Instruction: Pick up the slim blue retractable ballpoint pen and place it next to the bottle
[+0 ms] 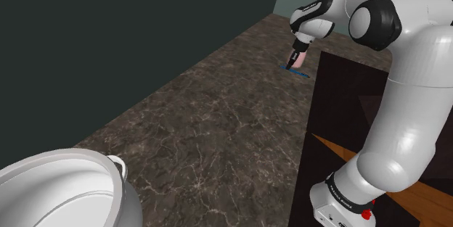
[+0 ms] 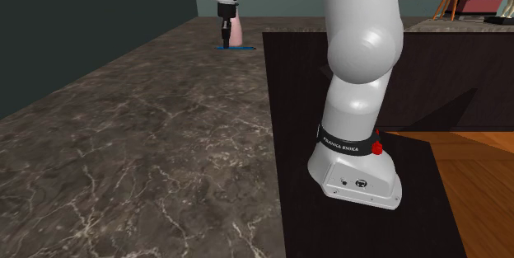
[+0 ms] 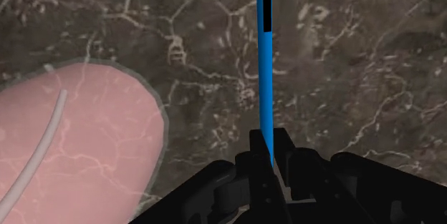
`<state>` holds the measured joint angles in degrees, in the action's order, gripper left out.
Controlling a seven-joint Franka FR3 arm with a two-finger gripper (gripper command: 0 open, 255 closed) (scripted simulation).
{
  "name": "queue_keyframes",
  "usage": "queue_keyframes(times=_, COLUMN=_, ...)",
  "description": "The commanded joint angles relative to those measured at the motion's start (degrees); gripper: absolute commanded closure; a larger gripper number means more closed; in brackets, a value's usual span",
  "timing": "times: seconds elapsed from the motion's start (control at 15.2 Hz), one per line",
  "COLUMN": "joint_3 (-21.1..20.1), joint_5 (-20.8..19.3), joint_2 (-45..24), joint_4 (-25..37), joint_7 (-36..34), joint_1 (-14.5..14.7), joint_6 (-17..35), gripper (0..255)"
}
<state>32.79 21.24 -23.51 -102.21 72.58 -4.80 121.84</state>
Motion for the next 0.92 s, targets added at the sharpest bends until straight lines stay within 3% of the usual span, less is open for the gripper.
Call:
queue_keyframes(times=0.0, joint_3=0.0, joint_5=0.0, joint_2=0.0, joint_4=0.0, joint_7=0.0, joint_1=0.0, joint_6=0.0, gripper=0)
queue_keyframes(times=0.33, joint_3=0.0, joint_5=0.0, joint_2=0.0, joint_4=0.0, joint_7=0.0, joint_1=0.0, joint_6=0.0, gripper=0)
queue_keyframes(times=0.59, joint_3=1.3, joint_5=-2.6, joint_2=3.2, joint_4=3.1, joint_7=-1.6, joint_1=0.4, joint_6=-5.7, gripper=0)
queue_keyframes(times=0.86, joint_3=1.3, joint_5=-2.6, joint_2=3.2, joint_4=3.1, joint_7=-1.6, joint_1=0.4, joint_6=-5.7, gripper=0)
